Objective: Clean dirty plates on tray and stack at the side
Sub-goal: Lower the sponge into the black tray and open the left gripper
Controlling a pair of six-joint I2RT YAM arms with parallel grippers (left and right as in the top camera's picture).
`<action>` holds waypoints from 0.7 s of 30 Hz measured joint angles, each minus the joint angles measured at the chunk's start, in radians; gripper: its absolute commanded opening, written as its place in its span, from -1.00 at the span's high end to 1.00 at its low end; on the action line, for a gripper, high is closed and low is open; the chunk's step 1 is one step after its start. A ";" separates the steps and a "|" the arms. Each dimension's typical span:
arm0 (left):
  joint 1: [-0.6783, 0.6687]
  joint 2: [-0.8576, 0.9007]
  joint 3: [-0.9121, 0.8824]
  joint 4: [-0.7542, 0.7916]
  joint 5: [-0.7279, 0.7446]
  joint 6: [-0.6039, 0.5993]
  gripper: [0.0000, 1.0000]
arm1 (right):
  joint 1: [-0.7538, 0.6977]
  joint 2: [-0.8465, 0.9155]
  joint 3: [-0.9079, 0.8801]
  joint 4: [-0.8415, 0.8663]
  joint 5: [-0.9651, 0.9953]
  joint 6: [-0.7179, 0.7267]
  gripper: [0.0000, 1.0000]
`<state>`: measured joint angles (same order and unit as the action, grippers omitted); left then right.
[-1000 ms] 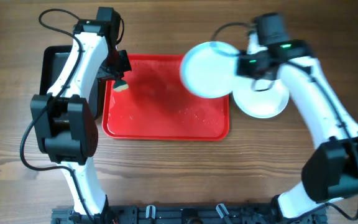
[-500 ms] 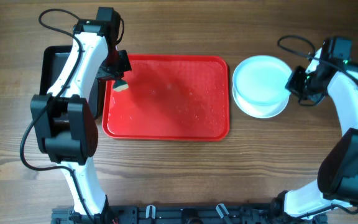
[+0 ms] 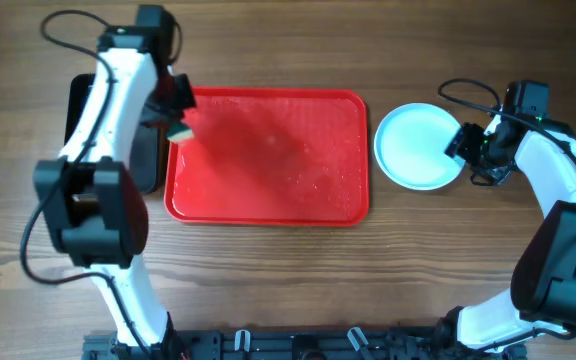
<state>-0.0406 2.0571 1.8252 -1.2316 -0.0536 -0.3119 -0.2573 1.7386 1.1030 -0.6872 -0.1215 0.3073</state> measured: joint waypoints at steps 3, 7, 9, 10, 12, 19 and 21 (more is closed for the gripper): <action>0.056 -0.050 0.014 -0.001 0.000 0.005 0.92 | 0.001 0.000 0.019 -0.027 -0.058 0.001 -0.99; 0.145 -0.099 0.029 -0.020 -0.001 0.041 0.92 | 0.026 0.000 0.096 -0.063 -0.166 -0.020 -1.00; 0.180 -0.099 0.029 -0.021 -0.002 0.070 0.92 | 0.063 0.000 0.128 -0.067 -0.196 -0.027 -1.00; 0.193 -0.096 0.029 -0.019 -0.002 0.081 0.92 | 0.091 0.000 0.139 -0.065 -0.209 -0.030 -0.99; 0.218 -0.091 0.023 0.004 -0.002 0.111 0.92 | 0.152 0.000 0.146 -0.058 -0.219 -0.033 -0.99; 0.270 -0.050 -0.089 0.153 -0.002 0.223 0.92 | 0.337 0.000 0.147 -0.059 -0.179 -0.033 -0.99; 0.273 -0.026 -0.127 0.187 -0.002 0.239 0.78 | 0.358 0.000 0.147 -0.060 -0.165 -0.033 -0.99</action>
<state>0.2325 2.0312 1.6985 -1.0443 -0.0551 -0.0727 0.1009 1.7386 1.2499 -0.7467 -0.2863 0.2741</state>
